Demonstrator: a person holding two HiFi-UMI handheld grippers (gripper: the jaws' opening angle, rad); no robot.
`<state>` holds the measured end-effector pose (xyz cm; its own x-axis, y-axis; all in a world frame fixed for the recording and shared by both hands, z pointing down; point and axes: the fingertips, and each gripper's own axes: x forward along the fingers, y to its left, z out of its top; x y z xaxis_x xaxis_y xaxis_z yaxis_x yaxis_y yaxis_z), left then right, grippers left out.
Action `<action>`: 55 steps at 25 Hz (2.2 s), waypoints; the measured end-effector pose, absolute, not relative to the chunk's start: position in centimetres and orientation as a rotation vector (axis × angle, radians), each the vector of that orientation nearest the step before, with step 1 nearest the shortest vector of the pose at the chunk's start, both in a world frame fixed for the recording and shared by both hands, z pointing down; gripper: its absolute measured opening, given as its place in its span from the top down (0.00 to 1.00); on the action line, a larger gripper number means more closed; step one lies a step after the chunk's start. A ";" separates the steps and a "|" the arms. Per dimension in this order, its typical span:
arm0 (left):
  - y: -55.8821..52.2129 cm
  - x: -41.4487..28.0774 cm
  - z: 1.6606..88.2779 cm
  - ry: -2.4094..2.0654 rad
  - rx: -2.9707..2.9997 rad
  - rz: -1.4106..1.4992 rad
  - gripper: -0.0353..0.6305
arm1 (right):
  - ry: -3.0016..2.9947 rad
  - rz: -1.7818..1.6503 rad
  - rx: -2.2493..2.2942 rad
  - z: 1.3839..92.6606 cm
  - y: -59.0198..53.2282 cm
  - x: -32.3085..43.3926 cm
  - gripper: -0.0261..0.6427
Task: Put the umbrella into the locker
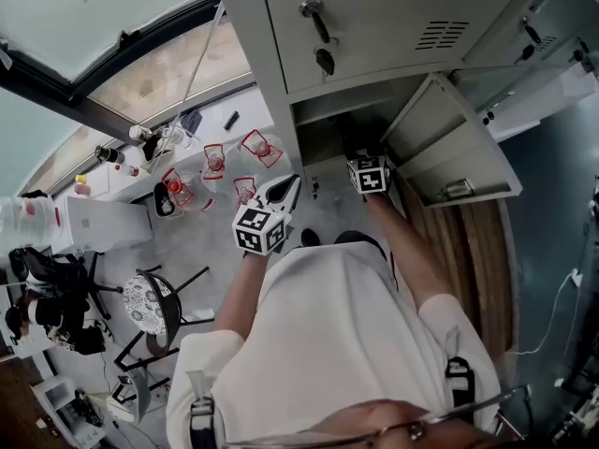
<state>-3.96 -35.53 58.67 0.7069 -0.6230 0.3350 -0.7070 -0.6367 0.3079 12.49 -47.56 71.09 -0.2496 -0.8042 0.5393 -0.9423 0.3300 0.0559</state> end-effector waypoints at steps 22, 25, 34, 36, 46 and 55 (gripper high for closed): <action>-24.1 5.1 58.0 -1.351 2.335 0.149 0.94 | -2.445 0.325 1.124 63.4 -32.6 15.1 0.76; -21.4 6.2 58.5 -1.399 2.298 0.151 0.94 | -2.474 0.330 1.090 63.0 -30.3 16.1 0.80; -15.0 8.5 57.3 -1.491 2.273 0.157 0.94 | -2.549 0.324 1.065 60.2 -25.0 19.0 0.84; -13.8 8.5 57.3 -1.493 2.264 0.164 0.94 | -2.559 0.318 1.063 59.6 -24.0 19.2 0.85; -11.4 6.3 56.5 -1.477 2.264 0.110 0.94 | -2.591 0.328 1.127 57.3 -20.9 18.9 0.91; -10.6 3.1 53.0 -1.419 2.365 0.095 0.94 | -2.616 0.315 1.181 54.3 -17.7 17.2 0.94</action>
